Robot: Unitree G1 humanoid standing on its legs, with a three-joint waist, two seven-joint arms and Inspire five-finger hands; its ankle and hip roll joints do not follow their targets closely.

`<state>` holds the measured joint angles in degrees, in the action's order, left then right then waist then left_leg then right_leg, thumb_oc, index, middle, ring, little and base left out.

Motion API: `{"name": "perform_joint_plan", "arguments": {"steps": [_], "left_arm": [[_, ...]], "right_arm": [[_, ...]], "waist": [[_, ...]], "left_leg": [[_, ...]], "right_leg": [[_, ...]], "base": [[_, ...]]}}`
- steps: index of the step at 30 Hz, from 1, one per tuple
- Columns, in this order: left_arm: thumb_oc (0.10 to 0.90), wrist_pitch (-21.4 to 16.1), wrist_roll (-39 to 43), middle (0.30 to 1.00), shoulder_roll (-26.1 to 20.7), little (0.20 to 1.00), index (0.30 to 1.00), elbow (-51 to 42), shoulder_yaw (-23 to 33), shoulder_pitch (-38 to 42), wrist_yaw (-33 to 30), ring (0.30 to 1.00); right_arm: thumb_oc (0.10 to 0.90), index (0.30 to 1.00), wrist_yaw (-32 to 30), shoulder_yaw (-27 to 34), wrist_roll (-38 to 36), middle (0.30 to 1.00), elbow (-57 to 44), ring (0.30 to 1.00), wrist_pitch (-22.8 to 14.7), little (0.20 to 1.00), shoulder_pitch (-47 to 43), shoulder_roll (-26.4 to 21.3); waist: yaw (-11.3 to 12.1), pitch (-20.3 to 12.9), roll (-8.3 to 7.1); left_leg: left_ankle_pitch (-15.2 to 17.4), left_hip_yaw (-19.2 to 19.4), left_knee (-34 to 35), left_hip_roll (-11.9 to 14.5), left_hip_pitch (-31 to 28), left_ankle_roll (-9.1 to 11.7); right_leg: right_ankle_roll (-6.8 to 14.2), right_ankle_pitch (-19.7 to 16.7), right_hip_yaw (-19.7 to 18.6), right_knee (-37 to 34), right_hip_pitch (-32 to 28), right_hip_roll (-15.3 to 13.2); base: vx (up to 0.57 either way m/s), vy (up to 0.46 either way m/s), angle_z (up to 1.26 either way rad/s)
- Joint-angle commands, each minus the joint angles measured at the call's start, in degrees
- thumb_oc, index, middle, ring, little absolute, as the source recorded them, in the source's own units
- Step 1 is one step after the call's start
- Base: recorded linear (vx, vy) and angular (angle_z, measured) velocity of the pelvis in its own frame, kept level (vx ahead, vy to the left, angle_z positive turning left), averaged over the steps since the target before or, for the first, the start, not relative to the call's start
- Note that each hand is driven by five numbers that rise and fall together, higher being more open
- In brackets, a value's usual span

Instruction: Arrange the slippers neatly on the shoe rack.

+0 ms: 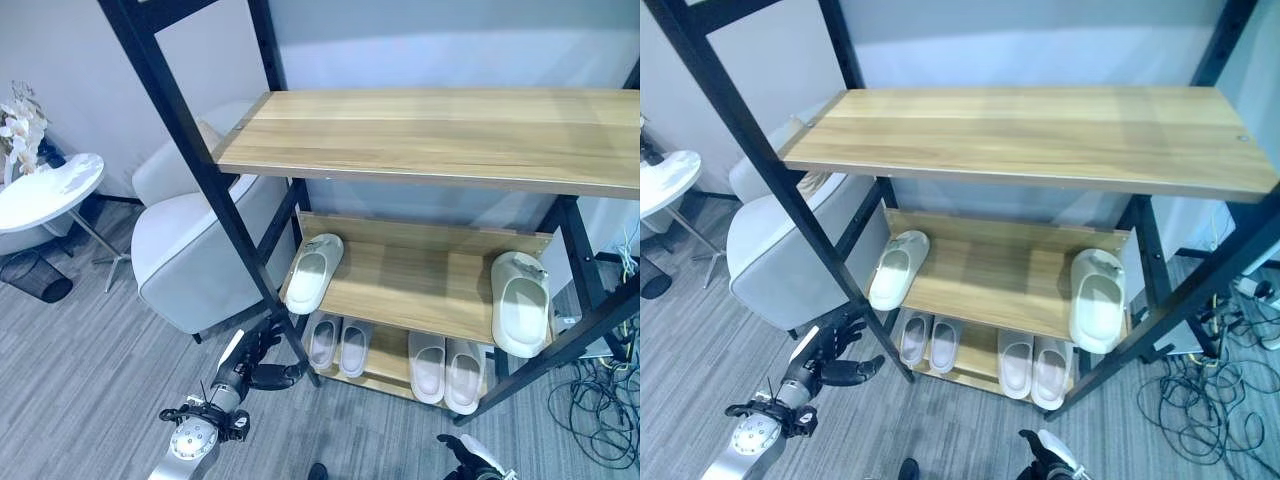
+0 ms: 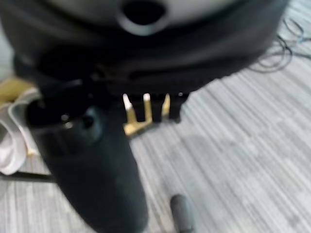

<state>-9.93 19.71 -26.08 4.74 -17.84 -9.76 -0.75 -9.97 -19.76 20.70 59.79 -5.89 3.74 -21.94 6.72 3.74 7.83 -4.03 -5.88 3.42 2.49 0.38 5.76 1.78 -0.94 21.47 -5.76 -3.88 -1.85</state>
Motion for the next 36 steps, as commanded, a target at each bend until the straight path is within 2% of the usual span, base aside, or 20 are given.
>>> {"name": "perform_joint_plan", "arguments": {"steps": [1, 8, 13, 16, 28, 33, 36], "left_arm": [[0.800, -6.7, -0.7, 0.900, -1.1, 0.900, 0.900, -4.8, 3.4, 6.3, -2.6, 0.900], [0.800, -7.0, -6.3, 0.900, -1.1, 0.900, 0.900, -2.8, 4.6, 12.5, -7.5, 0.900], [0.800, -6.0, -8.5, 0.900, -0.6, 0.900, 0.900, 2.5, 4.4, 17.1, -10.0, 0.900], [0.800, -5.4, -12.7, 0.900, -1.6, 0.900, 0.900, 4.6, 3.8, 19.6, -11.6, 0.900], [0.800, -4.6, -14.8, 0.900, -1.7, 0.900, 0.900, 10.5, 2.2, 28.4, -15.4, 0.900], [0.800, -4.6, -15.4, 0.900, -1.8, 0.900, 0.900, 11.3, 2.2, 29.6, -16.1, 0.900], [0.800, -4.1, -18.1, 0.900, -2.9, 0.900, 0.900, 12.5, 1.8, 31.6, -17.3, 0.900]], "right_arm": [[0.800, 0.900, -0.6, -0.3, -0.6, 0.900, -4.0, 0.900, -1.2, 0.900, -1.9, -1.6], [0.800, 0.900, -0.4, -1.2, -0.4, 0.900, -4.2, 0.900, -1.1, 0.900, -2.0, -0.7], [0.800, 0.900, 0.4, -2.1, 0.0, 0.900, -5.3, 0.900, -0.8, 0.900, -1.9, -0.4], [0.800, 0.900, 0.6, -2.5, 0.1, 0.900, -5.4, 0.900, -0.9, 0.900, -1.9, -0.3], [0.800, 0.900, 0.6, -3.9, 0.3, 0.900, -6.4, 0.900, -0.7, 0.900, -2.4, -0.6], [0.800, 0.900, 0.7, -4.0, 0.4, 0.900, -6.6, 0.900, -0.7, 0.900, -2.3, -0.8], [0.800, 0.900, 0.6, -4.1, 0.3, 0.900, -6.6, 0.900, -0.9, 0.900, -2.4, -1.0]], "waist": [[-0.6, -0.9, -3.86], [-1.9, -1.4, -4.73], [-2.8, -1.8, -5.87], [-3.1, -2.0, -6.16], [-4.7, -1.9, -5.88], [-4.9, -1.9, -5.75], [-5.3, -1.9, -5.54]], "left_leg": [[-1.5, 0.6, 1.6, -1.3, 1.3, 1.3], [-0.3, 1.5, 1.6, -1.1, 0.8, 1.1], [0.2, 1.8, 1.6, -1.0, 0.7, 1.1], [0.4, 1.9, 1.6, -1.0, 0.9, 1.0], [-0.3, 2.1, 1.6, -1.5, 4.0, 1.3], [-0.4, 2.3, 1.6, -1.5, 4.5, 1.2], [-0.4, 2.7, 1.6, -1.5, 4.8, 1.2]], "right_leg": [[4.4, 4.0, -1.4, 0.8, -0.1, -3.2], [4.8, 3.6, -2.0, 0.8, -0.5, -3.6], [4.8, 3.4, -2.2, 0.8, -0.7, -3.8], [4.9, 3.3, -2.3, 0.8, -0.5, -3.9], [5.2, 2.5, -2.7, 0.8, 2.7, -4.7], [5.2, 2.3, -3.0, 0.8, 3.3, -4.7], [5.2, 2.1, -3.5, 0.8, 4.0, -4.8]], "base": [[0.04, 0.017, 0.00], [0.04, 0.024, -0.07], [0.05, 0.038, -0.02], [0.01, 0.007, 0.00], [0.00, 0.001, 0.00], [0.00, 0.007, -0.06], [0.00, 0.010, -0.07]]}}
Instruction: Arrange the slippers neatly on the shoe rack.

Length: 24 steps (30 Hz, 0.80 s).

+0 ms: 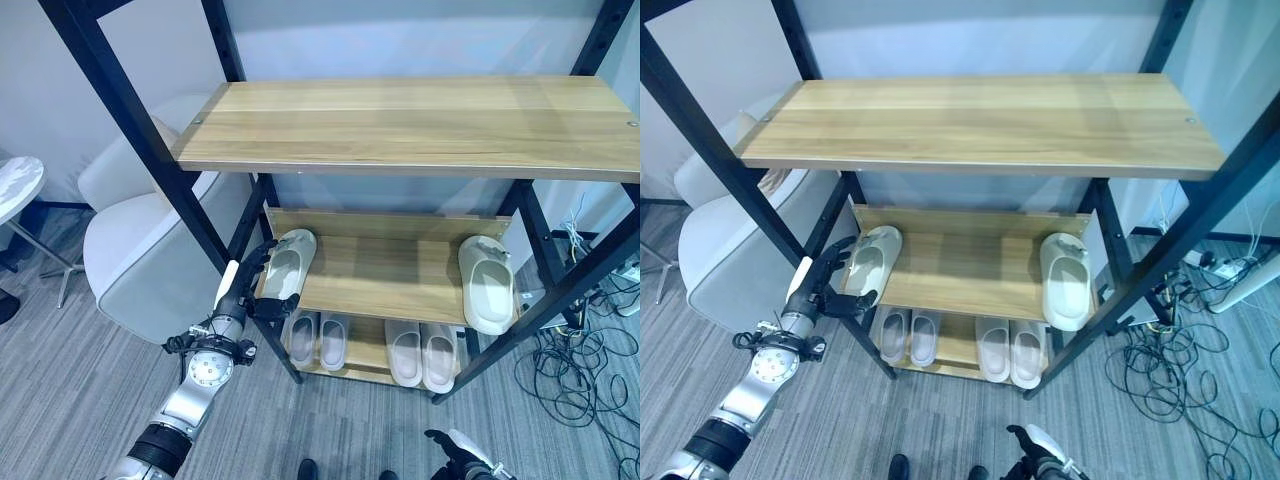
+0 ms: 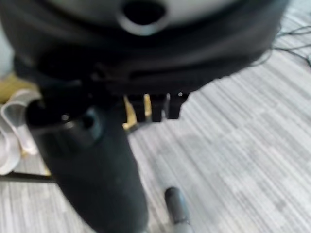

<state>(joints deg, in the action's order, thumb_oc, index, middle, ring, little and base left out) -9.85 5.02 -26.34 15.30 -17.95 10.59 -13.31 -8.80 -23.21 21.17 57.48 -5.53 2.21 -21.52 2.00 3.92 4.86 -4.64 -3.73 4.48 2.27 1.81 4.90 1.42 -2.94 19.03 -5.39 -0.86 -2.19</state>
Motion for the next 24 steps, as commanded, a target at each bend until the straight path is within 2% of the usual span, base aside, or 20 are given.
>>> {"name": "perform_joint_plan", "arguments": {"steps": [1, 6, 14, 24], "left_arm": [[0.800, -3.9, -4.3, 0.900, -3.2, 0.900, 0.900, 2.5, 1.8, 11.9, -5.1, 0.900], [0.800, -2.6, -10.3, 0.900, -6.8, 0.900, 0.900, 4.5, 0.8, 15.3, -6.1, 0.900], [0.800, -1.6, -14.0, 0.900, -11.1, 0.900, 0.900, 8.8, -0.1, 19.8, -6.6, 0.900], [0.800, -1.4, -10.4, 0.900, -9.2, 0.900, 0.900, 11.7, 0.5, 22.8, -8.8, 0.900]], "right_arm": [[0.800, 0.900, -0.5, -0.7, -0.2, 0.900, -4.4, 0.900, -1.3, 0.900, -0.8, -1.5], [0.800, 0.900, -0.4, -0.9, -0.5, 0.900, -4.7, 0.900, -1.6, 0.900, -1.1, -1.9], [0.800, 0.900, 0.1, -1.5, -0.9, 0.900, -4.9, 0.900, -1.8, 0.900, -1.9, -2.6], [0.800, 0.900, 0.1, -2.1, -1.6, 0.900, -5.4, 0.900, -1.2, 0.900, -3.1, -2.5]], "waist": [[-0.7, -2.0, -2.54], [-1.0, -1.8, -2.42], [-1.5, -1.5, -2.71], [-1.9, -1.4, -3.10]], "left_leg": [[0.2, 0.6, 0.5, -1.3, 3.5, 2.0], [0.2, 0.9, 0.5, -1.3, 4.2, 1.9], [-0.2, 1.5, 0.5, -1.0, 6.4, 1.7], [-1.0, 2.0, 0.5, -0.9, 9.6, 1.6]], "right_leg": [[5.6, 4.1, -1.2, 0.4, 1.1, -4.4], [5.7, 3.6, -1.8, 0.4, 2.3, -4.5], [5.9, 2.8, -2.4, 0.4, 5.0, -4.4], [5.7, 1.8, -3.3, 0.4, 8.7, -4.5]], "base": [[0.00, 0.001, -0.09], [0.00, 0.002, -0.03], [-0.01, 0.004, -0.05], [-0.01, -0.002, -0.02]]}}
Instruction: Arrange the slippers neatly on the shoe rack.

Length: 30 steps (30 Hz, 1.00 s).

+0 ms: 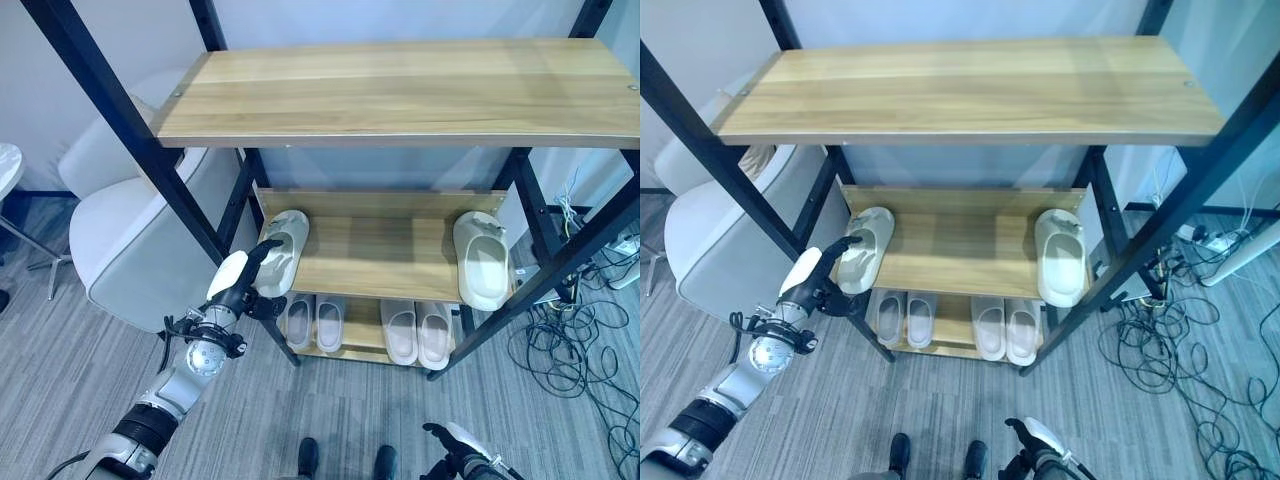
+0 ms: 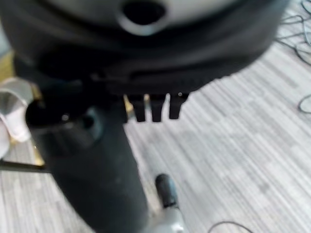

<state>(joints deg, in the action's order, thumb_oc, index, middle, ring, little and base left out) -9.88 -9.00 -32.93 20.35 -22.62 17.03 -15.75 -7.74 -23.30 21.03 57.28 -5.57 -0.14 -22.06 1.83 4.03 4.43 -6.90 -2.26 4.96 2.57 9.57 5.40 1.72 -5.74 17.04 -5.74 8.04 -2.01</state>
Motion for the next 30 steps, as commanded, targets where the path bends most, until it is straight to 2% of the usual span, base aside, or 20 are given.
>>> {"name": "perform_joint_plan", "arguments": {"steps": [1, 22, 25, 30], "left_arm": [[0.800, -1.4, 3.6, 0.900, -2.6, 0.900, 0.900, 6.6, 5.2, 16.4, -6.3, 0.900], [0.800, -1.9, 8.2, 0.900, 1.3, 0.900, 0.900, 5.4, 6.9, 20.4, -12.7, 0.900], [0.800, -3.0, 13.2, 0.900, 3.3, 0.900, 0.900, 5.6, 8.5, 20.8, -13.9, 0.900], [0.800, -3.4, 15.2, 0.900, 4.4, 0.900, 0.900, 4.3, 8.7, 21.8, -14.3, 0.900]], "right_arm": [[0.800, 0.900, -1.0, -2.0, -1.5, 0.900, -5.2, 0.900, -1.1, 0.900, -0.8, -2.0], [0.800, 0.900, -3.0, -1.8, -2.2, 0.900, -5.7, 0.900, -1.0, 0.900, -1.0, -1.7], [0.800, 0.900, -3.3, -1.8, -2.2, 0.900, -6.2, 0.900, -0.8, 0.900, -1.1, -1.6], [0.800, 0.900, -3.4, -2.0, -2.1, 0.900, -6.3, 0.900, -0.7, 0.900, -1.5, -1.5]], "waist": [[-1.7, -1.5, -2.67], [-2.7, 0.5, -1.88], [-2.9, 0.8, -1.78], [-3.0, 0.7, -1.79]], "left_leg": [[1.2, 0.5, 0.0, -1.2, 1.9, 1.1], [1.2, 1.6, 0.0, -1.1, 2.5, 0.8], [1.2, 1.7, 0.0, -1.0, 2.3, 0.7], [1.5, 1.7, 0.0, -0.9, 1.7, 0.7]], "right_leg": [[5.4, 4.6, -1.3, 0.7, -0.2, -4.7], [5.0, 4.3, -3.0, 0.7, 1.4, -4.5], [4.9, 4.5, -3.0, 0.7, 1.3, -4.4], [4.9, 4.8, -2.9, 0.7, 0.5, -4.2]], "base": [[0.00, 0.000, 0.00], [0.00, -0.003, -0.02], [0.00, -0.008, -0.04], [0.00, 0.000, 0.00]]}}
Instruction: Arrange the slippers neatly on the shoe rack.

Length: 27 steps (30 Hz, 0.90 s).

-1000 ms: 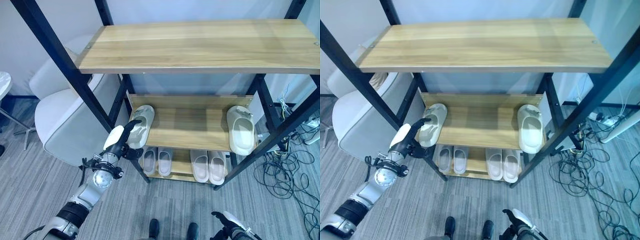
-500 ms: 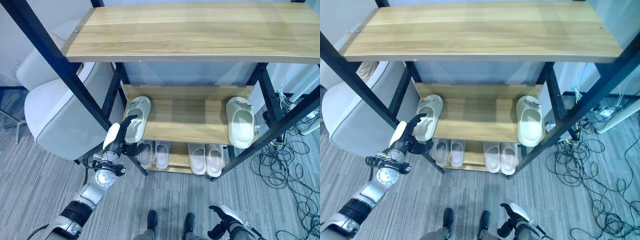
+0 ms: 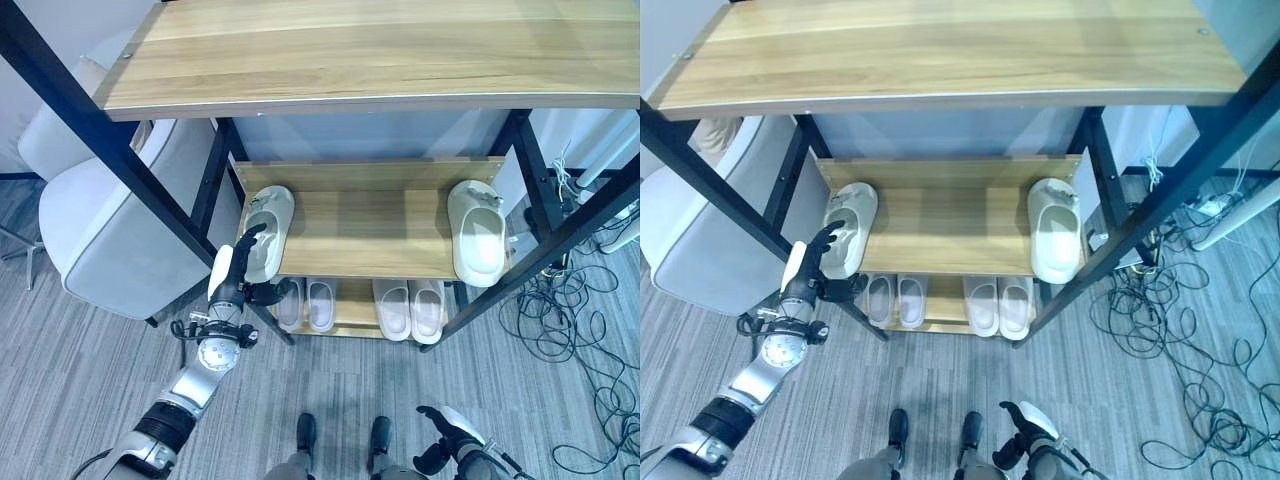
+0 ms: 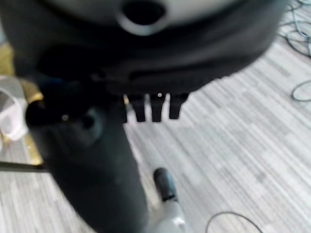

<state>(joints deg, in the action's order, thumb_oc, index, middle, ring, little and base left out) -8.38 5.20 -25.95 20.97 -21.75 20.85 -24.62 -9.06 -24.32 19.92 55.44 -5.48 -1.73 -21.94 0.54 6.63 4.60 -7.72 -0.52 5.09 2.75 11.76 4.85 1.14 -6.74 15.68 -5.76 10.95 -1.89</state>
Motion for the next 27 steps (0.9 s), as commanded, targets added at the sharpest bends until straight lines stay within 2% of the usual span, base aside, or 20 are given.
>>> {"name": "perform_joint_plan", "arguments": {"steps": [1, 11, 15, 21, 27], "left_arm": [[0.800, -4.9, 1.0, 0.900, -2.5, 0.900, 0.900, 3.6, 7.7, 18.2, -5.5, 0.900], [0.800, -4.4, 0.0, 0.900, -2.5, 0.900, 0.900, -0.3, 7.2, 18.7, -5.3, 0.900], [0.800, -1.8, -6.3, 0.900, -7.0, 0.900, 0.900, 2.3, 5.6, 21.6, -5.3, 0.900], [0.800, -0.2, -13.3, 0.900, -13.3, 0.900, 0.900, 5.5, 2.4, 24.9, -3.8, 0.900], [0.800, 1.1, -16.5, 0.900, -15.7, 0.900, 0.900, 8.9, 1.2, 25.5, -2.7, 0.900]], "right_arm": [[0.800, 0.900, -2.1, -1.0, -1.0, 0.900, -4.5, 0.900, -0.8, 0.900, 0.1, -1.6], [0.800, 0.900, -1.9, -0.9, -1.0, 0.900, -5.1, 0.900, -0.9, 0.900, 0.0, -1.7], [0.800, 0.900, -1.8, -1.2, -1.2, 0.900, -5.2, 0.900, -1.2, 0.900, -0.2, -2.0], [0.800, 0.900, -1.2, -1.5, -1.4, 0.900, -4.7, 0.900, -1.7, 0.900, -0.2, -2.3], [0.800, 0.900, -0.8, -1.4, -1.7, 0.900, -5.0, 0.900, -1.9, 0.900, -0.2, -2.4]], "waist": [[-1.7, -1.9, -1.98], [-1.5, -2.0, -2.08], [-1.5, -1.9, -1.91], [-1.4, -1.8, -1.90], [-1.4, -1.6, -2.16]], "left_leg": [[2.4, 0.0, -0.1, -1.0, -0.7, 1.2], [2.9, 0.0, -0.1, -1.0, -2.1, 1.1], [3.0, 0.1, -0.1, -0.8, -2.3, 1.2], [3.0, 0.1, -0.1, -0.8, -2.1, 1.1], [3.1, 0.1, -0.1, -0.6, -2.0, 1.1]], "right_leg": [[5.5, 5.8, -1.5, 0.8, -2.6, -4.3], [5.5, 6.3, -1.4, 0.8, -4.0, -4.2], [5.8, 6.2, -1.4, 0.8, -4.0, -4.2], [5.9, 6.1, -1.4, 0.8, -3.8, -4.2], [6.0, 5.9, -1.4, 0.8, -3.7, -4.2]], "base": [[0.02, -0.013, -0.04], [0.00, -0.002, 0.00], [0.00, 0.000, 0.00], [0.00, 0.000, 0.00], [0.00, 0.000, 0.00]]}}
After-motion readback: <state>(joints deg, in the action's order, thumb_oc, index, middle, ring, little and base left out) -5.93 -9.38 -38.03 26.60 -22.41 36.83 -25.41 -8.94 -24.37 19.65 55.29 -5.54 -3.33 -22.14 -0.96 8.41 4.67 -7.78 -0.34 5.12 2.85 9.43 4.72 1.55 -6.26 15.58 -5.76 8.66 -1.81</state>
